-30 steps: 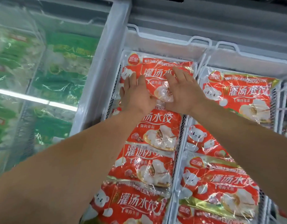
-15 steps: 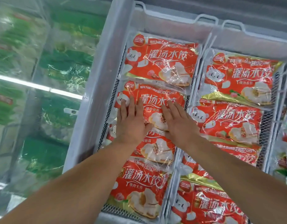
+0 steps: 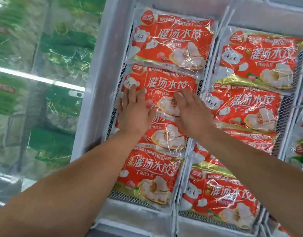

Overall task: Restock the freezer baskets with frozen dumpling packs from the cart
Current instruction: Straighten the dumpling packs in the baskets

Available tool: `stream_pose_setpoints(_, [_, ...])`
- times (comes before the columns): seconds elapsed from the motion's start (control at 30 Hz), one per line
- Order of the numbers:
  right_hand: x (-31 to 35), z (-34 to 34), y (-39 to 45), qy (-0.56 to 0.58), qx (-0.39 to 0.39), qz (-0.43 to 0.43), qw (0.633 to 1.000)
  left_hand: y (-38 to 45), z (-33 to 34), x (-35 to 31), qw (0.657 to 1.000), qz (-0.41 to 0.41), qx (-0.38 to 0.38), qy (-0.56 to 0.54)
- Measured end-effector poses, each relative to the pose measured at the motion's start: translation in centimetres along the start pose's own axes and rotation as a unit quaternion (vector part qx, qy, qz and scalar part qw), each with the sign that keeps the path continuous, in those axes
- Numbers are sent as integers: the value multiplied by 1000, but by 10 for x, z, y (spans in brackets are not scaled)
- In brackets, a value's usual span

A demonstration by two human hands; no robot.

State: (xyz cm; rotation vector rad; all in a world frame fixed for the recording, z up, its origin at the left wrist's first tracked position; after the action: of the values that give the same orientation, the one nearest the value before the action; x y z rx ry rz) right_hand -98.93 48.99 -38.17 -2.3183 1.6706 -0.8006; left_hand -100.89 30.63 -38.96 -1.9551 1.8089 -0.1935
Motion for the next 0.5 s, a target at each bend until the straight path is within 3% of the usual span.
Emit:
stream_pose_setpoints(0.07, [18,13,-26,31,-41,-42,998,-33,1,9,999,3,-45,-20])
stream_pose_setpoints(0.13, [33,36,-47,44,-15,-69,997,-63,13,20,1000,3,-12,7])
stream_pose_setpoints(0.23, [45,68,-63,55,53,-41,996,-83,35,35,996,-20,67,46])
stream_pose_setpoints(0.33, [55,85,-74,33,55,-9,998,-92,44,44,996,-7,62,59])
stream_pose_setpoints(0.5, [64,85,-83,8,72,-33,997,-108,46,60,995,2,67,73])
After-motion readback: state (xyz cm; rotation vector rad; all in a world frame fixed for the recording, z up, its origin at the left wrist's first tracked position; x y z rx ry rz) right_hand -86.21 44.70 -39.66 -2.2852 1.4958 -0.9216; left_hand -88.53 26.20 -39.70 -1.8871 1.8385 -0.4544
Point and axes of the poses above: each hand's wrist, its own y-axis towards the middle knuckle, its own z-axis out of the palm, x = y × z, the point moved 2 cm from there along y, towards the middle knuckle, and after that the axes turned 7 degrees about -z, right-handed, at the moved point
